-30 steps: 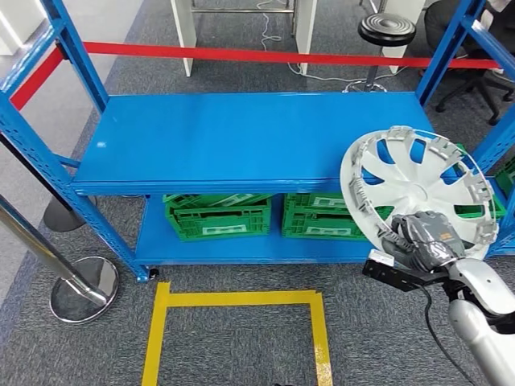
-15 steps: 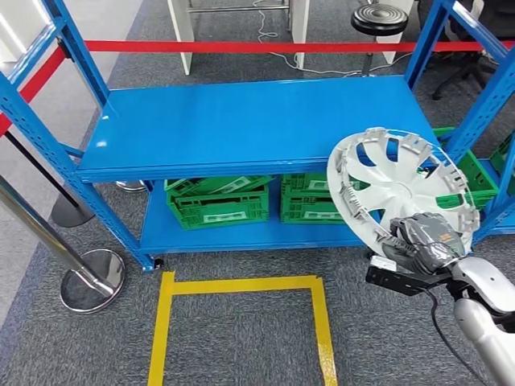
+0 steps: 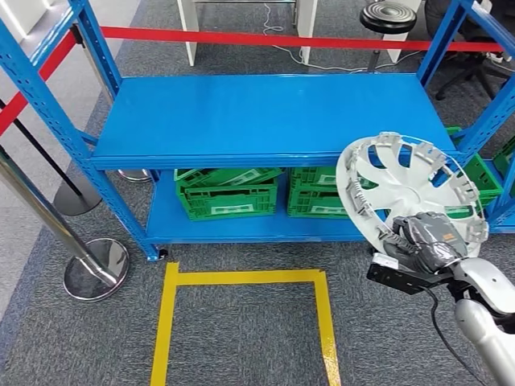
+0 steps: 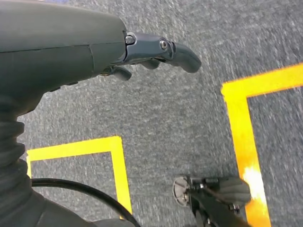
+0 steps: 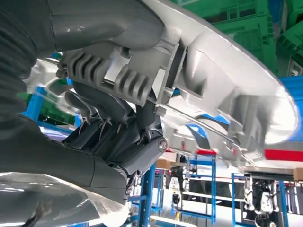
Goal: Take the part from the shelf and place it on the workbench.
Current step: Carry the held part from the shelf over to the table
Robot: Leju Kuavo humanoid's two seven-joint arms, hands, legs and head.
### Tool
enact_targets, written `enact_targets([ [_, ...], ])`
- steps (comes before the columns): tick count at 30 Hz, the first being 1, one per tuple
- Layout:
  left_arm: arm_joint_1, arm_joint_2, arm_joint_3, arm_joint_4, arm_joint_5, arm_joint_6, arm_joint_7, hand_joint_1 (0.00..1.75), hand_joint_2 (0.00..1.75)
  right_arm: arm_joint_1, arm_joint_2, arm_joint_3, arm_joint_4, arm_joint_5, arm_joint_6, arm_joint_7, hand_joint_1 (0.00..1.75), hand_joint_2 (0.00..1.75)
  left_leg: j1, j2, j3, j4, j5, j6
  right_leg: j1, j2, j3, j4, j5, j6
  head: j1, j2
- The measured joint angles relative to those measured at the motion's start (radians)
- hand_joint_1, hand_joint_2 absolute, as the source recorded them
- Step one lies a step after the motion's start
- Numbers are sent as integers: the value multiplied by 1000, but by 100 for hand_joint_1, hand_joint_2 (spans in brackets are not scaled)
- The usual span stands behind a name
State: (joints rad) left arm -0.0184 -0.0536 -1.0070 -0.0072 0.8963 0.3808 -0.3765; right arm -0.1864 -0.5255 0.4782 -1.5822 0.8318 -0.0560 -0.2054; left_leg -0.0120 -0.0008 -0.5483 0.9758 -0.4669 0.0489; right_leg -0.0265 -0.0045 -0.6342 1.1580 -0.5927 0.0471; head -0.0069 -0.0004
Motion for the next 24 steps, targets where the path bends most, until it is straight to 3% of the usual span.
enact_targets([
  [2, 0, -1, -9, 0, 7, -1, 0, 0, 175, 8, 0, -1, 2, -4, 0, -1, 175, 175, -3, 0, -3, 3, 1, 2, 1, 1, -54, 115, -34, 3, 0, 0],
  [3, 1, -2, -14, 0, 10, -1, 0, 0, 175, 12, 0, -1, 2, -5, 0, -2, 175, 175, -3, -1, -4, 5, 1, 2, 1, 2, -58, 125, -25, 4, 0, 0],
  [4, 1, -2, -17, 0, 13, -1, 0, 0, 175, 14, 0, -2, 2, -6, 0, -3, 175, 175, -3, -1, -4, 8, 0, 2, 0, 1, -43, 93, 2, 4, 0, 0],
  [5, 1, -3, -20, 0, 15, -1, 0, 0, 175, 16, 0, -2, 2, -6, 0, -3, 175, 175, -3, -2, -4, 13, -3, 0, -1, 1, -12, 29, 40, 4, 0, 0],
  [7, 0, -4, -27, 0, 16, -1, 0, 0, 175, 16, 1, -3, 2, -8, 0, -4, 175, 175, -7, -3, -10, 28, -9, -7, -3, 1, 51, -95, 82, 4, 0, 0],
  [8, 0, -3, -31, 0, 17, -1, 0, 0, 175, 17, 2, -4, 2, -9, 0, -4, 175, 175, -9, -3, -16, 35, -11, -11, -3, 2, 67, -126, 87, 2, 0, 0],
  [12, 1, -1, -38, 0, 18, -1, 0, 0, 175, 24, 5, -5, 2, -8, -2, -4, 175, 175, -11, -4, -33, 56, -21, -27, -4, 3, 65, -134, 88, -16, -1, 0],
  [14, 1, 0, -38, 0, 18, -1, 0, 0, 175, 25, 6, -6, 2, -9, -2, -4, 175, 175, -6, -3, -61, 126, -71, -40, -6, 2, 62, -136, 92, -24, -3, 0],
  [16, 1, -1, -39, 0, 18, -1, 0, 0, 175, 26, 7, -6, 2, -9, -2, -4, 175, 175, -1, -3, -114, 258, -137, -49, -5, 0, 58, -136, 94, -27, -5, 0],
  [17, 2, -1, -39, 0, 18, -1, 0, 0, 175, 27, 7, -6, 2, -9, -2, -4, 175, 175, 2, -3, -135, 311, -154, -51, -4, 0, 57, -136, 94, -27, -5, 0],
  [18, 2, -2, -39, 0, 19, -1, 0, 0, 175, 27, 7, -6, 2, -9, -2, -4, 175, 175, 3, -3, -141, 332, -152, -51, -4, 0, 57, -135, 95, -28, -4, 0],
  [19, 2, -2, -40, 0, 19, -1, 0, 0, 175, 28, 8, -6, 2, -9, -2, -4, 175, 175, 3, -3, -130, 312, -131, -49, -3, 0, 58, -135, 95, -28, -4, 0],
  [22, 2, -1, -42, 0, 21, -1, 0, 0, 175, 28, 8, -9, 1, -9, -3, -4, 175, 175, 0, -4, -42, 121, -33, -34, -2, 2, 60, -135, 95, -25, -4, 0],
  [24, 1, 0, -44, 0, 24, -1, 1, 0, 175, 29, 9, -11, 1, -9, -4, -5, 175, 175, -4, -4, -17, 58, -19, -25, -1, 2, 55, -135, 99, -18, -4, 0],
])
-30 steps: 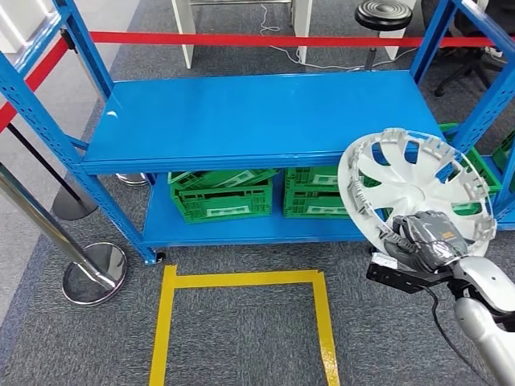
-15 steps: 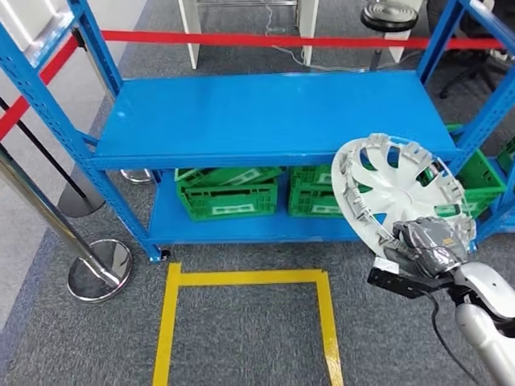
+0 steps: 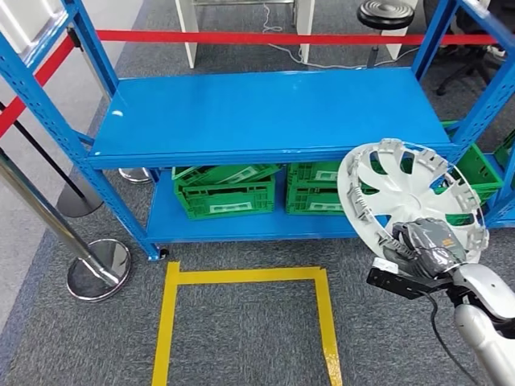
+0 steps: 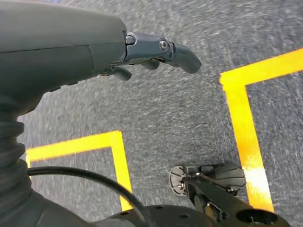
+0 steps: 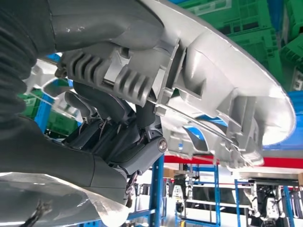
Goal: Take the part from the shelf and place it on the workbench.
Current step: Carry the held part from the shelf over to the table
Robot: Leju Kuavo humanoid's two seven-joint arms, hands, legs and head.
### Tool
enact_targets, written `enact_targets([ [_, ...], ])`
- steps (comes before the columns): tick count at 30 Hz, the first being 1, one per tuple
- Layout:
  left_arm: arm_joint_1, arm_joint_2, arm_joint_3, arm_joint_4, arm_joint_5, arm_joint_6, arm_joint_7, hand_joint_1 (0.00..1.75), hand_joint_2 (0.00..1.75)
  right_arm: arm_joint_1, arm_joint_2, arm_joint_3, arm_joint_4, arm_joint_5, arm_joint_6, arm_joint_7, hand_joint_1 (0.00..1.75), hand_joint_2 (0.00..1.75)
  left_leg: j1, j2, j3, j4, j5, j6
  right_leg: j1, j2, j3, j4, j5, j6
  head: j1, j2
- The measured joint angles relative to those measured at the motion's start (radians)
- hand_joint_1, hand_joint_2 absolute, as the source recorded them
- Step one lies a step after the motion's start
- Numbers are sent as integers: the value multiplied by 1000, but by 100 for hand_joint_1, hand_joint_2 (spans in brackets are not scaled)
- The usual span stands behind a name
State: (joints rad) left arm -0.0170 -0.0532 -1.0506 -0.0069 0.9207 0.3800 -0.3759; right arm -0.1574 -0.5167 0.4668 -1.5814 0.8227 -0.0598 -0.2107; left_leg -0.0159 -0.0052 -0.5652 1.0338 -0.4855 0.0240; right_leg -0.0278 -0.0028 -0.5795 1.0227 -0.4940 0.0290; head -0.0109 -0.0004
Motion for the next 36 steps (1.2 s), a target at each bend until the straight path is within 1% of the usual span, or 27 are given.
enact_targets([
  [2, 0, 0, -2, 0, 5, 0, 0, 0, 175, 2, 0, -1, -1, 0, -2, -3, 175, 175, -1, 0, -1, -11, -2, 8, 0, -1, -6, -1, 4, 11, 0, 0],
  [4, 0, -1, -6, 0, 10, 0, -1, 0, 175, 3, 1, -4, -3, 0, -5, -6, 175, 175, 2, 1, 0, -25, 3, 18, 0, -1, -23, 22, -16, 20, 2, 0],
  [5, 0, -1, -8, 0, 11, 0, -2, 0, 175, 3, 1, -5, -3, -1, -7, -8, 175, 175, 4, 1, 0, -31, 8, 22, 0, 0, -42, 61, -41, 22, 3, 0],
  [7, -1, -2, -14, 0, 12, 0, -3, 0, 175, 7, 1, -8, -3, -2, -10, -11, 175, 175, 3, 1, -2, -32, 11, 27, 0, 1, -103, 193, -103, 26, 4, 0],
  [8, 0, -2, -16, 0, 12, -1, -3, 0, 175, 10, 1, -8, -3, -2, -11, -12, 175, 175, 1, 2, -2, -31, 12, 28, 0, 1, -130, 254, -123, 28, 3, 0],
  [9, 0, -2, -18, 0, 12, -1, -3, 0, 175, 13, 1, -8, -3, -2, -11, -13, 175, 175, 0, 1, -2, -31, 12, 28, 0, 1, -144, 285, -126, 29, 3, 0],
  [10, 0, -3, -18, 0, 13, -1, -3, 0, 175, 15, 1, -8, -3, 0, -11, -15, 175, 175, 0, -1, -2, -30, 12, 28, 0, 1, -139, 277, -109, 29, 4, 0],
  [11, 0, -3, -19, 0, 13, -1, -3, 0, 175, 16, 0, -8, -3, 2, -10, -17, 175, 175, 0, -5, -2, -27, 11, 27, 0, 3, -113, 225, -77, 28, 3, 0],
  [13, -2, -3, -20, 0, 15, 0, -3, 0, 175, 17, -1, -8, -3, 9, -10, -20, 175, 175, -1, -15, -7, -19, 8, 22, -4, 27, -38, 81, -22, 26, 3, 0],
  [14, -4, -3, -20, 0, 17, 0, -2, 0, 175, 17, -2, -9, -3, 11, -10, -21, 175, 175, -2, -20, -12, -13, 8, 18, -5, 38, -11, 32, -11, 24, 3, 0],
  [15, -5, -3, -21, 0, 19, 0, -1, 0, 175, 18, -2, -9, -3, 13, -10, -22, 175, 175, -3, -25, -18, -9, 9, 13, -5, 47, 2, 9, -11, 22, 2, 0],
  [17, -3, -2, -22, 0, 22, 0, 0, 0, 175, 20, -3, -9, -3, 16, -10, -23, 175, 175, -2, -38, -26, -6, 14, 4, -4, 38, 3, 7, -12, 14, 2, 0],
  [19, 0, 0, -25, 0, 23, 0, 0, 0, 175, 19, -3, -9, -3, 17, -10, -24, 175, 175, -2, -37, -36, 11, 0, -7, -7, 20, 4, 3, -8, 4, 0, 0],
  [21, -1, 1, -27, 0, 25, -1, -1, 0, 175, 18, -2, -9, -3, 17, -10, -24, 175, 175, 1, -21, -72, 94, -53, -19, -9, 1, 5, 0, -7, -4, -5, 0],
  [23, -1, 1, -31, 0, 28, -1, -2, 0, 175, 18, -3, -9, -3, 17, -10, -24, 175, 175, 8, -10, -128, 227, -113, -29, -7, -19, 5, 0, -8, -7, -7, 0],
  [24, -1, 1, -34, 0, 30, -1, -2, 0, 175, 18, -3, -9, -2, 18, -10, -24, 175, 175, 10, -9, -144, 268, -123, -31, -6, -30, 5, 0, -8, -8, -7, 0],
  [25, 0, 1, -37, 0, 32, -2, -2, 0, 175, 18, -3, -9, -2, 18, -10, -24, 175, 175, 12, -7, -145, 273, -114, -32, -6, -40, 5, 0, -9, -8, -7, 0],
  [26, 1, 1, -40, 0, 33, -2, -2, 0, 175, 17, -2, -9, -2, 18, -10, -24, 175, 175, 12, -3, -124, 234, -86, -31, -5, -50, 7, 0, -9, -8, -7, 0],
  [27, 1, 1, -42, 0, 34, -3, -2, 0, 175, 16, -2, -9, -3, 18, -10, -24, 175, 175, 12, 8, -90, 166, -47, -28, -5, -59, 9, 0, -10, -7, -8, 0],
  [29, -1, 2, -44, 0, 36, -3, -2, 0, 175, 14, -3, -9, -3, 18, -9, -24, 175, 175, 4, 45, -29, 37, -2, -17, -1, -77, 11, 0, -12, -3, -7, 0],
  [30, -2, 2, -44, 0, 38, -3, -2, 0, 175, 11, -4, -8, -3, 18, -9, -25, 175, 175, 0, 59, -16, 3, 5, -12, 1, -86, 11, 1, -12, 0, -6, 0],
  [31, -3, 2, -45, 0, 40, -3, -2, 0, 175, 6, -5, -8, -3, 19, -9, -25, 175, 175, -5, 62, -15, -8, 2, -8, 3, -96, 10, 0, -12, 4, -6, 0],
  [32, -2, 2, -46, 0, 41, -3, -2, 0, 175, -1, -6, -7, -3, 21, -8, -26, 175, 175, -6, 53, -17, -13, 4, -3, 4, -106, 11, -1, -11, 9, -6, 0],
  [33, 0, 2, -47, 0, 42, -3, -2, 0, 175, -9, -6, -7, -3, 23, -7, -27, 175, 175, -4, 44, -18, -17, 8, 2, 2, -107, 9, -1, -14, 14, -5, 0],
  [34, 2, 1, -49, 0, 43, -3, -2, 0, 175, -19, -7, -7, -3, 24, -6, -27, 175, 175, -2, 34, -16, -22, 12, 8, -1, -92, 4, 7, -23, 18, -5, 0],
  [35, 3, 1, -50, 0, 44, -3, -1, 0, 175, -29, -10, -7, -4, 27, -3, -28, 175, 175, 1, 25, -15, -27, 17, 15, -3, -67, -8, 33, -41, 21, -3, 0],
  [36, 2, 1, -51, 0, 45, -3, -1, 0, 175, -40, -13, -6, -4, 29, 1, -28, 175, 175, 3, 16, -14, -31, 20, 20, -4, -37, -32, 82, -69, 22, 0, 0],
])
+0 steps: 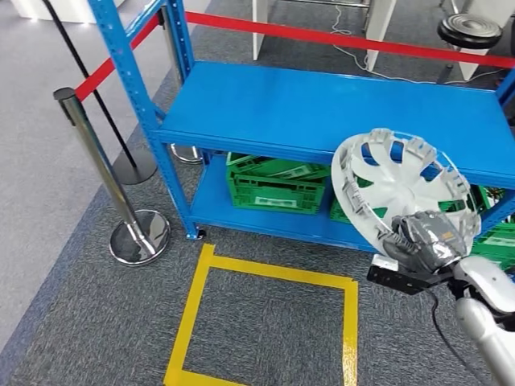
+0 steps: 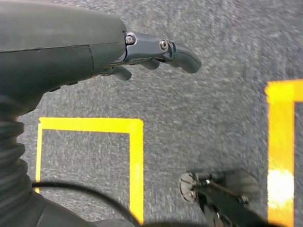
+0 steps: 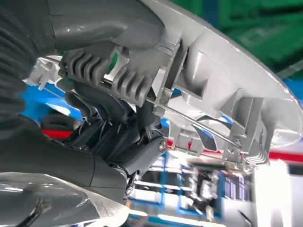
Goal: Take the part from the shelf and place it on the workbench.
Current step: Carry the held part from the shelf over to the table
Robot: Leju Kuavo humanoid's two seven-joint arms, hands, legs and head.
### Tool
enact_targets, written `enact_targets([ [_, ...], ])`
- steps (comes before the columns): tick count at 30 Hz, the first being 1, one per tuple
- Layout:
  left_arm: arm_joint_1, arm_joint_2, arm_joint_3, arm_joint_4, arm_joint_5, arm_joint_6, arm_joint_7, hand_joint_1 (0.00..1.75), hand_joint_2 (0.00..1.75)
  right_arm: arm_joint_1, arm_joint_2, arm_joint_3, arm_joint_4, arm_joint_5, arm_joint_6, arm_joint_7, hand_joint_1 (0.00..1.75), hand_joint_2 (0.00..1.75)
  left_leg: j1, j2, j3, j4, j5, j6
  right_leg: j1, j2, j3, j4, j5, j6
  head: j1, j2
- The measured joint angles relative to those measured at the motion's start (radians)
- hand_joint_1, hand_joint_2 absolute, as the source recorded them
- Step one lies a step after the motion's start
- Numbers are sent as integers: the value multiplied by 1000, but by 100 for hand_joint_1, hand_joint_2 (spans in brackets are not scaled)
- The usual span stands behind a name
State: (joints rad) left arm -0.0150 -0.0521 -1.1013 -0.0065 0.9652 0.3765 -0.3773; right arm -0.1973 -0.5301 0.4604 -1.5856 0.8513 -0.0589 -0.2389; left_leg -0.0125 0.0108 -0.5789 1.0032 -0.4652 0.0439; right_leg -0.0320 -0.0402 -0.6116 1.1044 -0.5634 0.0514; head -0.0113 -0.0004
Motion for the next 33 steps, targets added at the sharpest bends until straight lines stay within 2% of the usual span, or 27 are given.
enact_targets([
  [1, -2, 0, -1, 0, 1, 0, 0, 0, 175, -9, -4, 0, 0, 2, 4, 0, 175, 175, 0, -10, -1, 0, 1, 3, 1, 24, -30, 66, -31, 0, 2, 0],
  [2, -3, 0, -2, 0, 1, 0, 0, 0, 175, -17, -7, 1, 0, 3, 9, 0, 175, 175, 0, -22, -1, 0, 1, 4, 2, 34, -63, 136, -57, 1, 5, 0],
  [3, -4, 0, -3, 0, 1, 0, 0, 0, 175, -24, -9, 1, 0, 4, 12, 1, 175, 175, -1, -34, -1, 1, 1, 4, 3, 37, -89, 186, -69, 3, 6, 0],
  [4, -4, 0, -5, 0, 1, 0, 0, 0, 175, -29, -10, 1, 0, 4, 14, 2, 175, 175, -1, -47, -1, 2, 1, 4, 3, 38, -99, 202, -61, 3, 6, 0],
  [5, -4, -1, -7, 0, 1, 0, 0, 0, 175, -35, -11, 2, 0, 4, 15, 2, 175, 175, 0, -60, -1, 5, 1, 3, 2, 39, -90, 179, -36, 4, 6, 0],
  [6, -4, -1, -9, 0, 2, 0, 0, 0, 175, -41, -12, 3, 0, 5, 16, 3, 175, 175, 2, -74, -1, 9, -1, 1, 0, 44, -64, 121, 3, 5, 6, 0],
  [8, -4, -1, -13, 0, 5, 0, 0, 0, 175, -57, -18, 8, 0, 2, 20, 7, 175, 175, 4, -100, -7, 23, -8, -9, -7, 83, -4, 1, 50, 8, 6, 0],
  [9, -5, 0, -15, 0, 7, 1, 0, 0, 175, -67, -24, 12, -2, -2, 25, 10, 175, 175, 4, -111, -15, 32, -9, -14, -10, 104, 14, -34, 55, 8, 7, 0],
  [10, -5, 0, -17, 0, 11, 4, 2, 0, 175, -78, -31, 16, -5, -8, 32, 13, 175, 175, 3, -120, -25, 39, -8, -18, -13, 118, 20, -46, 48, 7, 7, 0],
  [11, -4, 1, -18, 0, 14, 10, 6, 0, 175, -90, -38, 20, -10, -15, 41, 16, 175, 175, 3, -129, -34, 43, -5, -22, -13, 119, 21, -49, 46, 6, 8, 0],
  [12, -1, 2, -19, 0, 18, 16, 13, 0, 175, -103, -45, 22, -15, -22, 52, 19, 175, 175, 3, -138, -41, 44, -2, -25, -14, 108, 18, -47, 45, 2, 7, 0],
  [13, 3, 2, -19, 0, 21, 23, 20, 0, 175, -115, -50, 25, -21, -27, 62, 20, 175, 175, 3, -135, -44, 47, -4, -29, -14, 97, 18, -48, 46, -2, 6, 0],
  [15, 7, 4, -19, 0, 23, 29, 30, 0, 175, -134, -58, 27, -34, -31, 76, 22, 175, 175, 1, -91, -67, 92, -31, -41, -15, 71, 22, -49, 45, -14, 0, 0],
  [17, 4, 5, -20, 0, 24, 33, 35, 0, 175, -147, -68, 30, -45, -32, 82, 23, 175, 175, 4, -36, -123, 210, -86, -51, -9, 41, 25, -50, 42, -23, -7, 0],
  [18, 3, 5, -20, 0, 25, 34, 37, 0, 175, -153, -72, 32, -48, -32, 84, 23, 175, 175, 6, -25, -153, 272, -108, -53, -6, 26, 27, -50, 40, -26, -7, 0],
  [19, 4, 5, -20, 0, 25, 35, 39, 0, 175, -160, -74, 36, -49, -32, 85, 24, 175, 175, 7, -20, -173, 313, -117, -53, -3, 12, 28, -50, 38, -28, -7, 0],
  [20, 5, 5, -21, 0, 26, 35, 39, 0, 175, -165, -75, 39, -51, -32, 87, 24, 175, 175, 7, -18, -175, 317, -105, -49, 1, -1, 31, -50, 36, -30, -7, 0],
  [21, 6, 5, -21, 0, 27, 36, 40, 0, 175, -169, -76, 42, -54, -32, 89, 24, 175, 175, 5, -16, -159, 283, -77, -43, 5, -13, 36, -50, 33, -32, -7, 0],
  [22, 7, 5, -22, 0, 28, 36, 41, 0, 175, -174, -77, 44, -56, -33, 92, 24, 175, 175, 1, -6, -129, 221, -39, -31, 9, -25, 41, -51, 30, -32, -7, 0],
  [24, 6, 7, -22, 0, 30, 38, 41, 0, 175, -184, -80, 47, -59, -34, 96, 25, 175, 175, -16, 37, -72, 106, 6, -2, 16, -48, 52, -55, 24, -32, -6, 0],
  [25, 5, 9, -22, 0, 31, 39, 41, 0, 175, -188, -82, 50, -60, -35, 98, 26, 175, 175, -24, 54, -57, 72, 10, 10, 18, -60, 54, -57, 22, -29, -6, 0],
  [26, 4, 10, -22, 0, 31, 39, 41, 0, 175, -191, -84, 53, -60, -36, 99, 26, 175, 175, -29, 62, -52, 60, 5, 17, 19, -72, 55, -59, 21, -26, -6, 0],
  [28, 7, 10, -23, 0, 33, 39, 40, 0, 175, -197, -86, 58, -61, -38, 103, 26, 175, 175, -29, 42, -46, 38, 7, 22, 20, -93, 60, -67, 20, -18, -7, 0],
  [29, 10, 10, -23, 0, 33, 39, 40, 0, 175, -203, -87, 60, -62, -41, 105, 26, 175, 175, -25, 30, -39, 25, 12, 21, 18, -81, 62, -66, 14, -15, -6, 0],
  [30, 11, 9, -23, 0, 35, 39, 40, 0, 175, -210, -89, 62, -64, -43, 108, 26, 175, 175, -21, 18, -32, 12, 18, 22, 16, -55, 56, -52, 3, -12, -6, 0],
  [32, 9, 7, -24, 0, 38, 39, 40, 0, 175, -222, -97, 69, -65, -47, 114, 28, 175, 175, -15, -5, -24, -1, 24, 22, 13, 13, 11, 40, -41, -7, -4, 0],
  [33, 7, 6, -24, 0, 39, 39, 40, 0, 175, -224, -101, 73, -64, -48, 116, 28, 175, 175, -14, -17, -24, -1, 25, 23, 12, 30, -25, 105, -64, -4, -3, 0],
])
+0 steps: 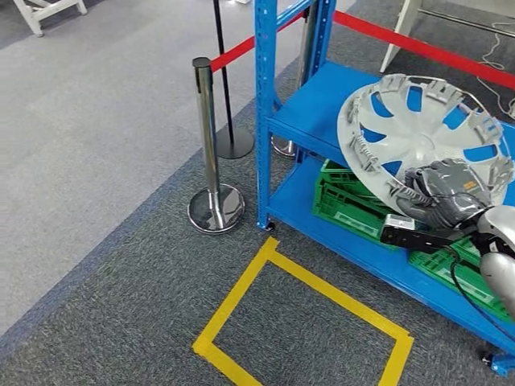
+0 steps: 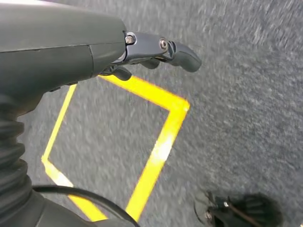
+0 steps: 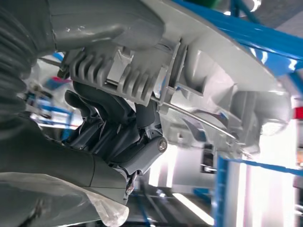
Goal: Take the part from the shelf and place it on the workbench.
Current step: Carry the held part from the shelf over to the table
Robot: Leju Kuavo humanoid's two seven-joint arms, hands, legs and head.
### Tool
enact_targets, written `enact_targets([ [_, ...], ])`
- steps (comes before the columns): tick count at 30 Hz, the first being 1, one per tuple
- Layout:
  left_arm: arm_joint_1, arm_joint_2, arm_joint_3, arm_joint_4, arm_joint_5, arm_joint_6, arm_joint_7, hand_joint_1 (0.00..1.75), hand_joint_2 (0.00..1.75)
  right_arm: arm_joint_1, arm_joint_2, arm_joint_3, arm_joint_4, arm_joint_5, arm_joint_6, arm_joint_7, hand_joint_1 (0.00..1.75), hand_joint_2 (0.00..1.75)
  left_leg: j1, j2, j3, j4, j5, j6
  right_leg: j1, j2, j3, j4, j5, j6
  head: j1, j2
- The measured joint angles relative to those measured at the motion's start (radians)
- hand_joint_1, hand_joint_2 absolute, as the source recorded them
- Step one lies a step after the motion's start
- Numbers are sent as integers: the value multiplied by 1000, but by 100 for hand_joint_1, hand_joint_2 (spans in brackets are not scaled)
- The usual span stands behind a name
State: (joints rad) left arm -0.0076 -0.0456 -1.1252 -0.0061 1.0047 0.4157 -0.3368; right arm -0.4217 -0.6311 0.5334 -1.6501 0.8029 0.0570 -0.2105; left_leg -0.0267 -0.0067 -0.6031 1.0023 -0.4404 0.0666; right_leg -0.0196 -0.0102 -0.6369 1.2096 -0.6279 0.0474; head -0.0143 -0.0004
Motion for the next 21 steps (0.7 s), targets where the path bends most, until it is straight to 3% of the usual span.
enact_targets([
  [1, -1, -2, 0, 0, 0, 0, 0, 0, 175, -1, -3, 4, 0, -1, 1, 1, 175, 175, 1, -14, 0, 1, 0, 0, 0, 7, -34, 56, -14, 4, 0, 0],
  [2, -2, -3, -1, 0, 1, 0, 0, 0, 175, -2, -4, 6, 0, -1, 1, 1, 175, 175, 1, -28, 1, 2, -1, -1, -1, 9, -57, 84, -9, 8, 0, 0],
  [3, -2, -5, -1, 0, 1, 0, 0, 0, 175, -3, -5, 9, 0, -1, 1, 2, 175, 175, 3, -42, 1, 5, -3, -3, -2, 9, -62, 74, 15, 11, 0, 0],
  [4, -1, -6, -1, 0, 1, 0, 0, 0, 175, -5, -6, 11, 0, -2, 1, 2, 175, 175, 6, -56, 2, 10, -6, -7, -5, 12, -49, 27, 55, 14, 0, 0],
  [6, -2, -5, -1, 0, 2, 0, 0, 0, 175, -9, -10, 16, 1, -2, 1, 4, 175, 175, 10, -83, -3, 28, -17, -18, -14, 47, 2, -95, 115, 21, 1, 0],
  [8, -1, -4, -1, 0, 3, 0, 0, 0, 175, -11, -15, 23, 2, -3, 1, 7, 175, 175, 11, -107, -14, 44, -21, -29, -19, 77, 33, -150, 122, 14, 2, 0],
  [10, 2, -2, -1, 0, 4, 0, 0, 0, 175, -12, -18, 28, 2, -4, 1, 9, 175, 175, 12, -129, -24, 47, -18, -37, -19, 65, 37, -152, 119, 0, 2, 0],
  [11, 5, -3, -1, 1, 4, 0, 0, 0, 175, -12, -18, 30, 2, -4, 1, 9, 175, 175, 11, -123, -26, 49, -20, -42, -20, 54, 39, -154, 119, -6, 1, 0],
  [13, 6, -2, -2, 1, 5, 1, 0, 0, 175, -13, -18, 33, 2, -4, 1, 9, 175, 175, 9, -74, -49, 93, -48, -55, -22, 29, 44, -157, 119, -18, -4, 0],
  [15, 2, -3, -2, 1, 6, 1, 0, 0, 175, -13, -19, 34, 2, -4, 1, 10, 175, 175, 13, -17, -106, 209, -102, -68, -20, 3, 48, -158, 115, -27, -10, 0],
  [17, 1, -3, -3, 1, 8, 1, 0, 0, 175, -14, -20, 37, 2, -3, 1, 11, 175, 175, 20, -3, -158, 312, -133, -73, -18, -23, 52, -158, 110, -29, -10, 0],
  [18, 2, -4, -3, 1, 9, 0, 0, 0, 175, -14, -20, 39, 2, -3, 1, 10, 175, 175, 22, -2, -162, 318, -121, -72, -17, -35, 56, -158, 107, -29, -10, 0],
  [19, 2, -4, -4, 1, 9, 0, 0, 0, 175, -14, -20, 41, 2, -3, 1, 10, 175, 175, 23, 1, -148, 287, -93, -69, -16, -47, 61, -158, 103, -28, -10, 0],
  [21, 3, -3, -6, 2, 9, 1, 0, 0, 175, -14, -20, 42, 2, -3, 1, 10, 175, 175, 14, 33, -86, 159, -24, -51, -13, -71, 75, -159, 93, -24, -9, 0],
])
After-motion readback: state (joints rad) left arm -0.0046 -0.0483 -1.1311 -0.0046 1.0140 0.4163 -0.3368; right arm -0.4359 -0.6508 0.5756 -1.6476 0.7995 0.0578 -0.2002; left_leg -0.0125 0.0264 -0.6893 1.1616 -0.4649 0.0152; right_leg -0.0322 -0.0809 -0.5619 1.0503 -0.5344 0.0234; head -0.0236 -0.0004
